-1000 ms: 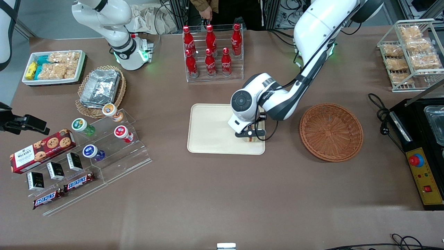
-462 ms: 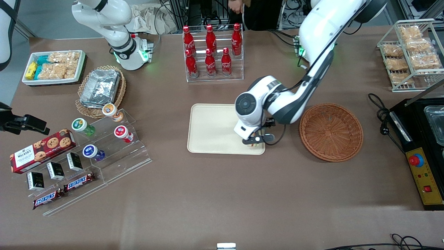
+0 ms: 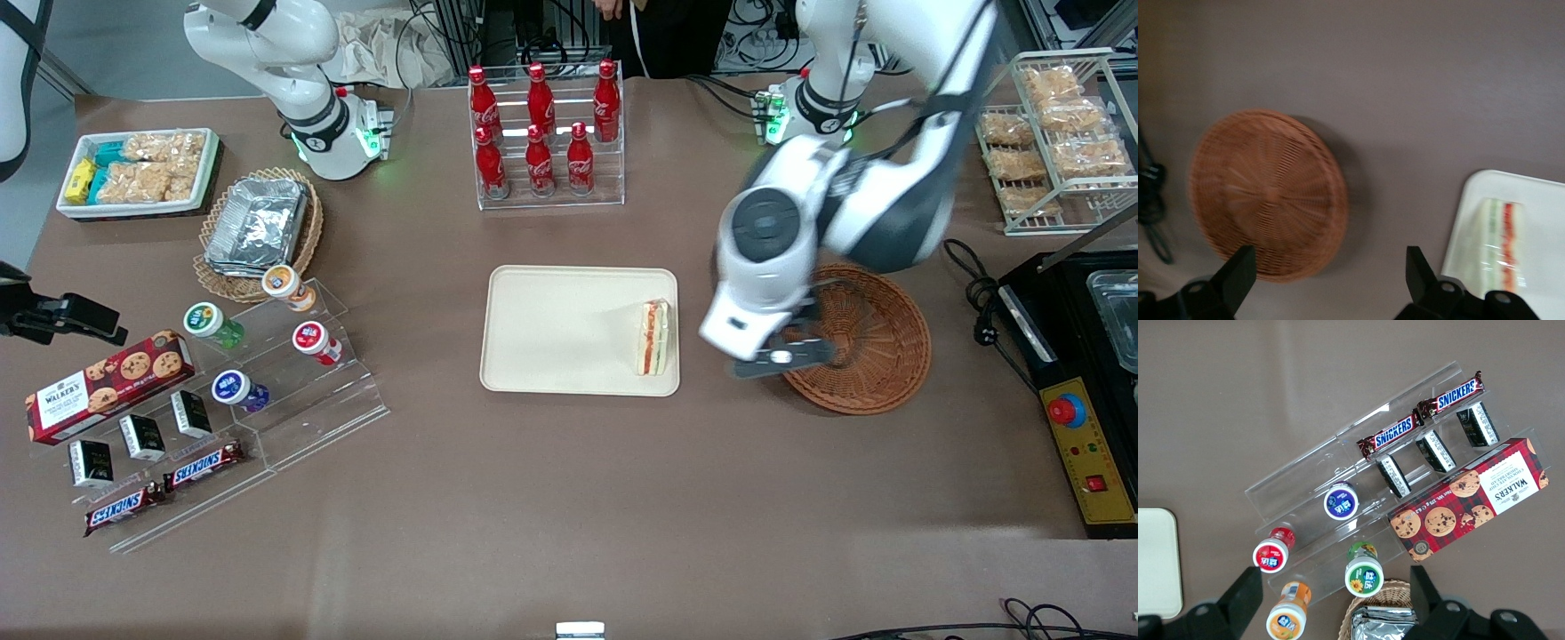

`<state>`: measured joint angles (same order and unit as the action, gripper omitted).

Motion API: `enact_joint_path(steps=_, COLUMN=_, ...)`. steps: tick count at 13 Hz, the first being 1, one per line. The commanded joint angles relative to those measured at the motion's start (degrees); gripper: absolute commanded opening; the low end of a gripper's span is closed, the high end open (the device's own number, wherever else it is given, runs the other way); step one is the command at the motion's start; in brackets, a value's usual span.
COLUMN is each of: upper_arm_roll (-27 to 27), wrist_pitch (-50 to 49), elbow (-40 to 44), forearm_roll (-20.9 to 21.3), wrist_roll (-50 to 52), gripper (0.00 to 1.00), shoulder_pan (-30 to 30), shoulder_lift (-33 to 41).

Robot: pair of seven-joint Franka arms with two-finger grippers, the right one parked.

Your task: Place sandwich from basket to tray

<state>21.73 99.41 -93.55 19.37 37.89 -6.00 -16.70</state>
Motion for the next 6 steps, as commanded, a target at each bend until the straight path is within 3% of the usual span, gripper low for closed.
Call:
enact_joint_path(steps=1, upper_arm_roll=0.1, wrist_pitch=-1.8, elbow=-1.1, forearm_roll=-2.6, wrist_roll=-12.7, gripper=1.0, shoulder_pan=7.7, shoulder_lift=5.4)
enact_joint_path(steps=5, upper_arm_roll=-21.5, wrist_pitch=-5.7, elbow=-1.0, forearm_roll=-15.3, wrist_roll=-38.4, gripper=1.0, shoulder_pan=4.0, shoulder_lift=11.9)
enact_joint_path(steps=6, upper_arm_roll=-24.5, wrist_pitch=-6.5, elbow=0.8, forearm_roll=-17.5, wrist_roll=-43.5, gripper=1.0, shoulder_pan=3.6, shoulder_lift=12.5)
